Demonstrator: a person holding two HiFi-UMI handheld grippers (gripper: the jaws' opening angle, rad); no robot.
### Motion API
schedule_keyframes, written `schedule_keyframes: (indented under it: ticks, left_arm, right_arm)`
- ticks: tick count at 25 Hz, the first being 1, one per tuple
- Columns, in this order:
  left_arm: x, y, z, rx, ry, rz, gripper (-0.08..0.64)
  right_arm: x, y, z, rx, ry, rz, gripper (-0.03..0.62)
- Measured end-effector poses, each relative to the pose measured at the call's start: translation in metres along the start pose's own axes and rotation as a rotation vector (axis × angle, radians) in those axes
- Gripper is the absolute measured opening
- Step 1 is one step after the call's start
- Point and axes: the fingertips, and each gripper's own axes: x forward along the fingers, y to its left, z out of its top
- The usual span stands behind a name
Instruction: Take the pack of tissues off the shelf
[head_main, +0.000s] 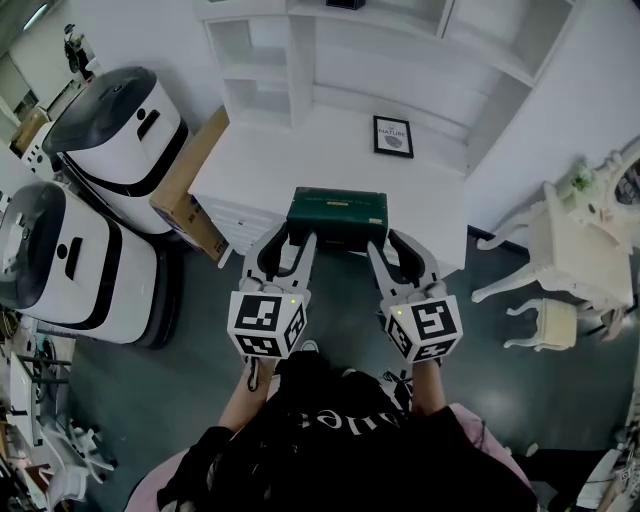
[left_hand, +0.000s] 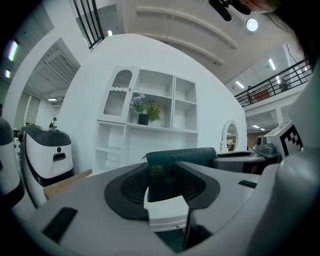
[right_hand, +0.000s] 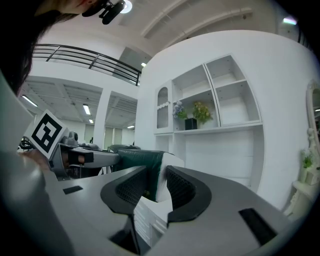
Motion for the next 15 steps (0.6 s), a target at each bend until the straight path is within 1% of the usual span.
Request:
schedule_keyframes:
  ticks: [5,15]
  left_arm:
    - [0.002,-0.004,0.0,0.006,0.003,0.008,0.153]
    - [0.013,0.003,0.003,0.004,0.01,0.016,0.153]
  right_arm:
    - [-0.001,-0.004,-0.001,0.004,-0.005,0.008,0.152]
    - [0.012,-0.011,0.003,0.004,-0.011,0.017,0.152]
